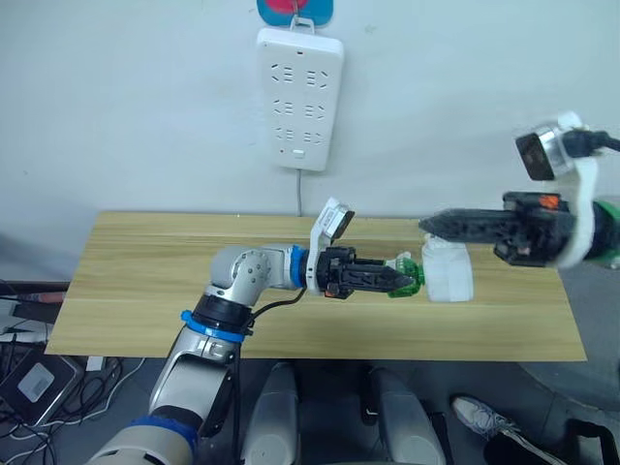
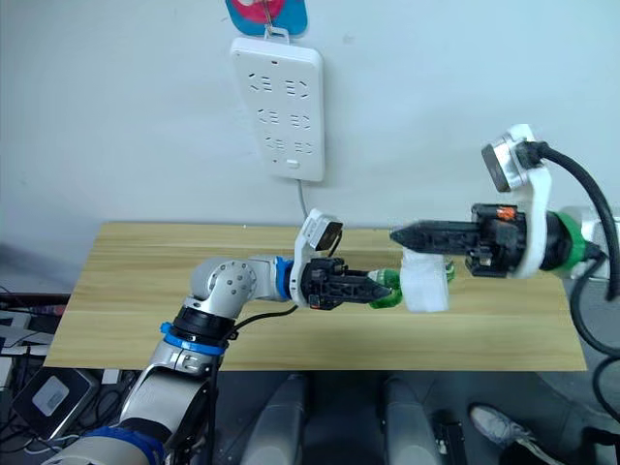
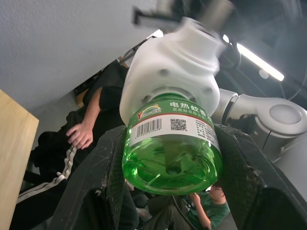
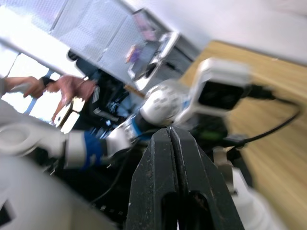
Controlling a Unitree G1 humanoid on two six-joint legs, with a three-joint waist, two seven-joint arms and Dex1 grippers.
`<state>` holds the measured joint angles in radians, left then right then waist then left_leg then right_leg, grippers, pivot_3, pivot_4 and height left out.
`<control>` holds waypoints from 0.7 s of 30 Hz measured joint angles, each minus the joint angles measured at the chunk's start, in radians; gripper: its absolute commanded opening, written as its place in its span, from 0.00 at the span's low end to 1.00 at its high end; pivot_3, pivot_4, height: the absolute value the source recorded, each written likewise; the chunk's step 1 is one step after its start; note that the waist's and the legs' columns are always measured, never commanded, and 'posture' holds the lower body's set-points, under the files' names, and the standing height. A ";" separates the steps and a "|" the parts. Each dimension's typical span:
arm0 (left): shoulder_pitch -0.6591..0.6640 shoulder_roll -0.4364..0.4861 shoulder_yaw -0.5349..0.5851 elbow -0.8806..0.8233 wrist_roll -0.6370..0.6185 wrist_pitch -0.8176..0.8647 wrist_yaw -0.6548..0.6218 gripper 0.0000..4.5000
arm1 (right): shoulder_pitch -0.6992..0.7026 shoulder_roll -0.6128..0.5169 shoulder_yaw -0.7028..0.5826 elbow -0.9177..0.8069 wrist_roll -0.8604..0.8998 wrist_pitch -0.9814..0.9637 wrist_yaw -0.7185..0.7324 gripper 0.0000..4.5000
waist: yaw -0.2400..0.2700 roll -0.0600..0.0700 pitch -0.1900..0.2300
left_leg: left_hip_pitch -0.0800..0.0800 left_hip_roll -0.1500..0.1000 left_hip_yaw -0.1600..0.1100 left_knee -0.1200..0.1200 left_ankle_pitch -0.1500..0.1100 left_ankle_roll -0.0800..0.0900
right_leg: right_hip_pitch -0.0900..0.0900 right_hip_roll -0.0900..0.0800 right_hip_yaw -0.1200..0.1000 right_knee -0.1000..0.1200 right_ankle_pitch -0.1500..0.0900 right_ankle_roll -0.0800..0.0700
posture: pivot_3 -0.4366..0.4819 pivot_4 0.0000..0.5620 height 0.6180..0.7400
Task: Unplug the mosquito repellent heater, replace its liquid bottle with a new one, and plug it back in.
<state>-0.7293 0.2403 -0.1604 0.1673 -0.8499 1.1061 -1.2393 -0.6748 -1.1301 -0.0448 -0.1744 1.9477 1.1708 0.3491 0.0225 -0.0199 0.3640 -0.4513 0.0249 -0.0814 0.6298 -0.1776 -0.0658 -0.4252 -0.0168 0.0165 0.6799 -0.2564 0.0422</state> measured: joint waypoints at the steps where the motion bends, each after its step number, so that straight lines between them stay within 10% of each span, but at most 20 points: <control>1: 0.000 0.002 -0.001 0.000 0.000 0.000 -0.003 0.52 | -0.006 0.006 0.010 0.006 0.000 0.000 -0.039 0.01 | 0.000 0.000 0.000 | 0.000 0.000 0.000 0.000 0.000 0.000 | 0.000 0.000 0.000 0.000 0.000 0.000 | 0.60 0.56 1.00; 21: -0.025 -0.023 0.053 0.046 -0.001 0.017 0.052 0.52 | 0.398 -0.025 -0.055 -0.146 -0.076 0.039 -0.168 0.01 | 0.002 0.000 0.000 | -0.001 0.000 0.000 0.000 0.000 0.000 | 0.000 -0.001 0.000 0.000 -0.001 0.001 | 0.60 0.59 1.00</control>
<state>-0.7545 0.2168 -0.1070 0.2138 -0.8508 1.1235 -1.1875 -0.2765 -1.1555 -0.1001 -0.3201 1.8719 1.2101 0.1807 0.0244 -0.0198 0.3640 -0.4519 0.0245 -0.0813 0.6299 -0.1777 -0.0656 -0.4254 -0.0173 0.0165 0.6800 -0.2572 0.0436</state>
